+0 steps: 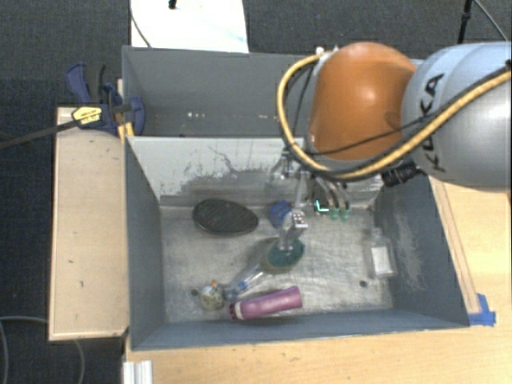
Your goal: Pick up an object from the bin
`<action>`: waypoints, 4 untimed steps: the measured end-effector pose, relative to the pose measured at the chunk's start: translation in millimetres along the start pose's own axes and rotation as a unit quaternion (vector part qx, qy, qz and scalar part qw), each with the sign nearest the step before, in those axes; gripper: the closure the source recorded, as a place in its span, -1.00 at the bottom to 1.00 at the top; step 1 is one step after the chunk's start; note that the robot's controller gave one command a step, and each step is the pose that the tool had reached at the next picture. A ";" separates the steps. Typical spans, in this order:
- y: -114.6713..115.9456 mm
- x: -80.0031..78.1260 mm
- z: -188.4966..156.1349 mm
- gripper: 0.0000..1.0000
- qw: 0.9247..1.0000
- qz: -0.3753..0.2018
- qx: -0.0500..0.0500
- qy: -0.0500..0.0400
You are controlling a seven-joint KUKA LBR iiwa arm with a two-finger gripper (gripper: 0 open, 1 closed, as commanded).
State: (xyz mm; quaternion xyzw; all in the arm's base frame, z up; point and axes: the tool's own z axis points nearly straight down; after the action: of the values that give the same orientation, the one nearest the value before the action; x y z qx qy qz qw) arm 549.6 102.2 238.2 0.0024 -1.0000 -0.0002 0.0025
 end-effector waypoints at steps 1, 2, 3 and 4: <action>-1.8 42.9 131.9 -1.00 0.978 -0.211 0.001 -0.007; 11.4 21.8 137.9 -1.00 0.971 -0.241 0.000 -0.005; 7.3 9.7 133.1 -1.00 0.989 -0.150 0.000 -0.006; 53.5 39.1 161.2 -1.00 0.951 -0.307 0.004 -0.022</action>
Offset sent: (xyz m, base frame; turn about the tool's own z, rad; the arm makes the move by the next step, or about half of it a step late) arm -0.0575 -0.0026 -0.1682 -0.4951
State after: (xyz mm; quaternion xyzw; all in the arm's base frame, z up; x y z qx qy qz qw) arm 509.5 155.5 77.2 0.3094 -0.9507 0.0033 -0.0192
